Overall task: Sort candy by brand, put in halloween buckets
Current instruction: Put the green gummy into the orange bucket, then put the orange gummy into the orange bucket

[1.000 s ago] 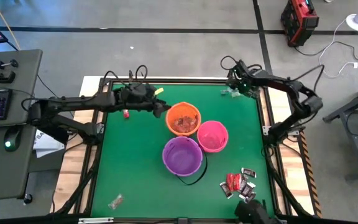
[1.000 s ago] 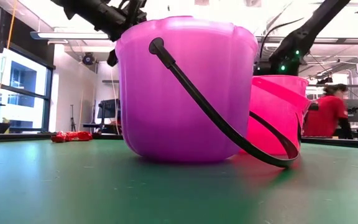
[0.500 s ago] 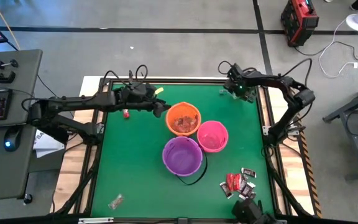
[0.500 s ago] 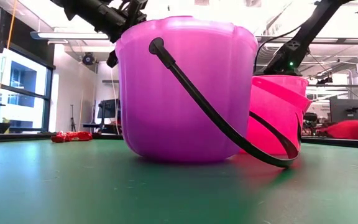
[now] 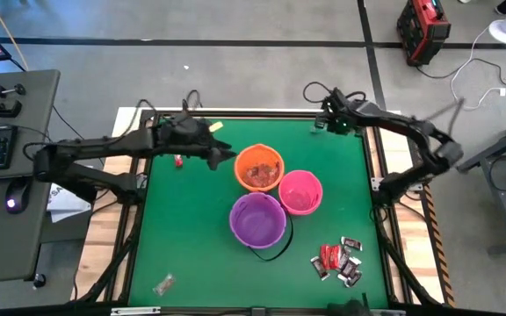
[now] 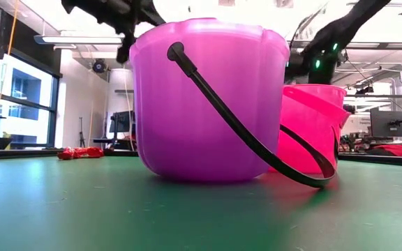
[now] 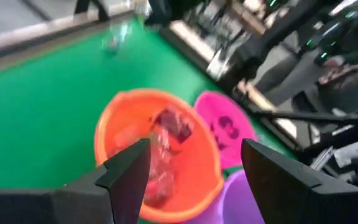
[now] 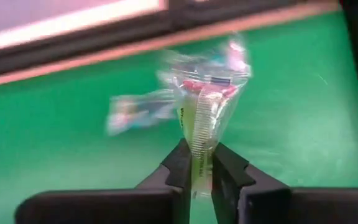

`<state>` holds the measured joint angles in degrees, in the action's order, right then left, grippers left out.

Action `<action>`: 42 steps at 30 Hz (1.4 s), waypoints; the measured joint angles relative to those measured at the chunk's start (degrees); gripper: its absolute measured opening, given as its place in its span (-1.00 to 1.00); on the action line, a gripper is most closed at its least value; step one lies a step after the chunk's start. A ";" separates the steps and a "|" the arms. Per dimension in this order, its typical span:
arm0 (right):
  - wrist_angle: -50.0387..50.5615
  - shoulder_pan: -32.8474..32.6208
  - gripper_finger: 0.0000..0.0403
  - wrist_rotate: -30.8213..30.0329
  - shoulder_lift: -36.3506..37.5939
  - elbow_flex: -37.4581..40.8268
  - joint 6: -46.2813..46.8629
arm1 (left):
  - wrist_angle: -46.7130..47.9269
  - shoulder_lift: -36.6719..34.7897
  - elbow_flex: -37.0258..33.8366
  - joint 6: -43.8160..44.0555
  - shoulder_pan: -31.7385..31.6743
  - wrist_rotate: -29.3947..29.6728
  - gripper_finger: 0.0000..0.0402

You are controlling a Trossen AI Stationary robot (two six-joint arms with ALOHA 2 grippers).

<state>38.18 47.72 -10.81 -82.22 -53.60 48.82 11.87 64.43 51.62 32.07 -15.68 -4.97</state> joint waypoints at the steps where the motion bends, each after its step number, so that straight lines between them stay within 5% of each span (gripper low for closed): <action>1: -0.73 -1.37 -0.86 1.59 2.11 0.00 -1.19 | 0.12 -1.57 0.00 -0.91 -0.01 0.59 0.20; 9: -18.25 -22.79 -0.95 20.96 11.37 0.00 1.03 | 4.65 -10.64 0.07 -5.20 -0.04 4.76 0.20; 14: -33.37 -36.69 -0.88 12.91 9.68 0.00 1.81 | 8.08 -12.37 0.07 -4.03 1.28 4.71 0.20; 17: -36.25 -40.41 -0.81 7.74 7.51 0.00 2.80 | 8.98 -12.49 0.07 -3.80 3.28 4.17 0.20; 21: -35.79 -42.08 -0.61 8.09 3.89 0.00 5.16 | 10.35 -12.61 0.07 -3.64 7.55 3.72 0.20; 28: -25.45 -42.59 -0.09 8.80 -2.52 -9.40 -4.64 | 13.39 -12.74 0.07 -1.65 15.49 4.71 0.20; 34: -8.98 -41.24 0.09 7.43 -3.72 -22.51 -16.30 | 18.92 -11.74 0.09 1.34 23.10 5.71 0.20; 42: 15.51 -42.51 0.10 4.42 -3.49 -33.66 -22.84 | 37.11 -0.21 0.04 29.97 43.09 6.45 0.20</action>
<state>53.69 5.21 -6.38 -85.71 -87.27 25.98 48.98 64.21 51.66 62.04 27.41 1.47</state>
